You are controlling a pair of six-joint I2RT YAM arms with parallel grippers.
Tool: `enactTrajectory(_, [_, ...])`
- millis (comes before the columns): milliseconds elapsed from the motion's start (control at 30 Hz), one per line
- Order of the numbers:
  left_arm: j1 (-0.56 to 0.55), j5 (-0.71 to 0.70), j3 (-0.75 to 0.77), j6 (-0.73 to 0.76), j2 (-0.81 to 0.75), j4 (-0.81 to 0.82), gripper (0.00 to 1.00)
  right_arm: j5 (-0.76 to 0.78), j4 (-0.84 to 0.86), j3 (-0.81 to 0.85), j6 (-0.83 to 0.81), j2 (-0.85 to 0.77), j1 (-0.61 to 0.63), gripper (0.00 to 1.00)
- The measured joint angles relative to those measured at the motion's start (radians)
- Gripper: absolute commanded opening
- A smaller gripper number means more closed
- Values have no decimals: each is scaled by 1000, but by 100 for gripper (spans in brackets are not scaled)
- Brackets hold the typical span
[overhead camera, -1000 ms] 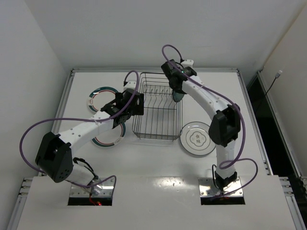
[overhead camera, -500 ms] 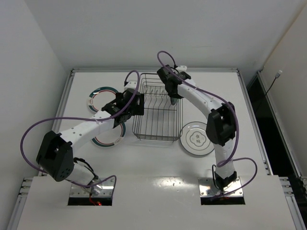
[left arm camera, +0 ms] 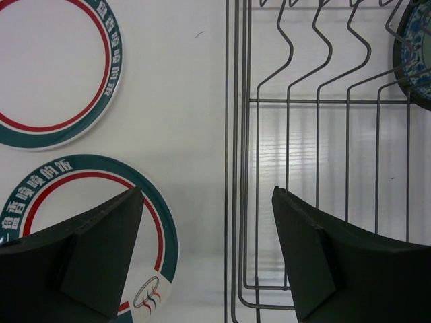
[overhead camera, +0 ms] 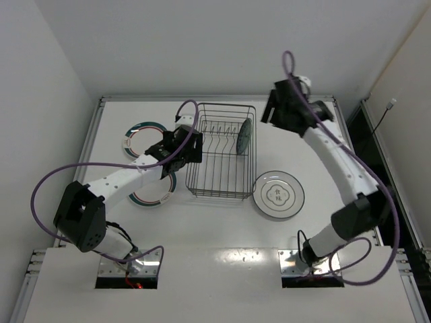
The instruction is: Load the plates into the dish rack
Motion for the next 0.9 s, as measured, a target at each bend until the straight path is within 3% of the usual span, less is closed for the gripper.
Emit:
enactTrajectory(33, [0,-1,0,0,0,0,75,-49,12,-43,-14,-60,-52,71])
enactTrajectory(200, [0,-5,0,0,0,0,75,-357,113,-400,-89,-306,-471,75])
enactTrajectory(367, [0,-4,0,0,0,0,75,-578,91,-708,-195,-343,-701,79])
enactTrajectory(533, [0,0,0,1,0,0,75,-727,86,-978,-286,-435,-822,79])
enactTrajectory(767, [0,17,2,1,0,0,75,-857,182,-1090,-319,-353,-837,76])
enactTrajectory(900, [0,21,8,1,-2,0,75,-920,262,-1144,-311,-262,-836,67])
